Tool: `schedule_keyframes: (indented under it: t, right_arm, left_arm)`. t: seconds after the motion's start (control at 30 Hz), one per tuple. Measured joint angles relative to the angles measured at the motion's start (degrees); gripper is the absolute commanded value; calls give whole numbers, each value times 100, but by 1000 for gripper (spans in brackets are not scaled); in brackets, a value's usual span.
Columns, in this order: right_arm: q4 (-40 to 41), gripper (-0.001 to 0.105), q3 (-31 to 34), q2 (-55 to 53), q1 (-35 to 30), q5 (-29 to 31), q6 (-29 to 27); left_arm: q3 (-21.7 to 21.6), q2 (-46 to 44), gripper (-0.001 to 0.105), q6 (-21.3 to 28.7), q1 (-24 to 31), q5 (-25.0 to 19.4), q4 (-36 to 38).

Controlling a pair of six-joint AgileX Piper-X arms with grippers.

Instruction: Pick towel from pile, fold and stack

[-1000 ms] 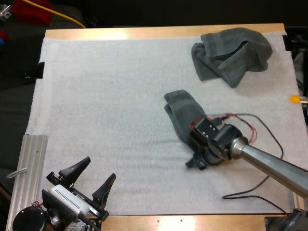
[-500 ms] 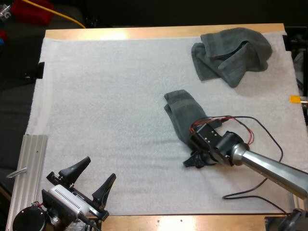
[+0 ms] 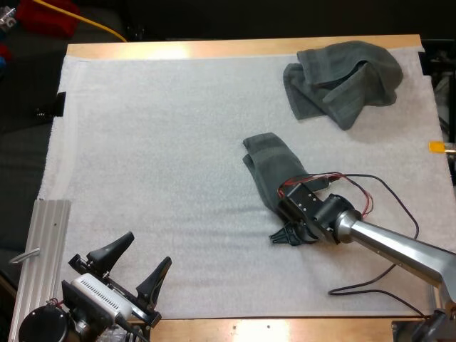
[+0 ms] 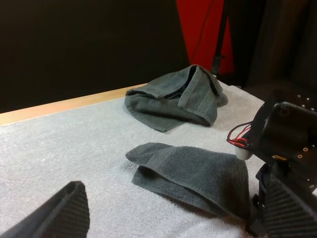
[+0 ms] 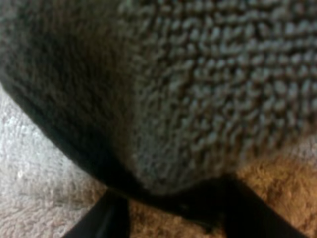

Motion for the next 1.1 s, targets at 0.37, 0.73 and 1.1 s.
schedule_keyframes:
  t: [0.37, 0.73, 1.1]
  right_arm:
    - [-52, 4, 0, 9, 0, 328, 6]
    - [-57, 1, 0, -395, 0, 685, -214]
    - [45, 9, 11, -679, 0, 555, -254]
  left_arm:
    - [0, 0, 70, 0, 0, 0, 0]
    - [0, 0, 70, 0, 0, 0, 0]
    - [0, 0, 70, 0, 0, 0, 0]
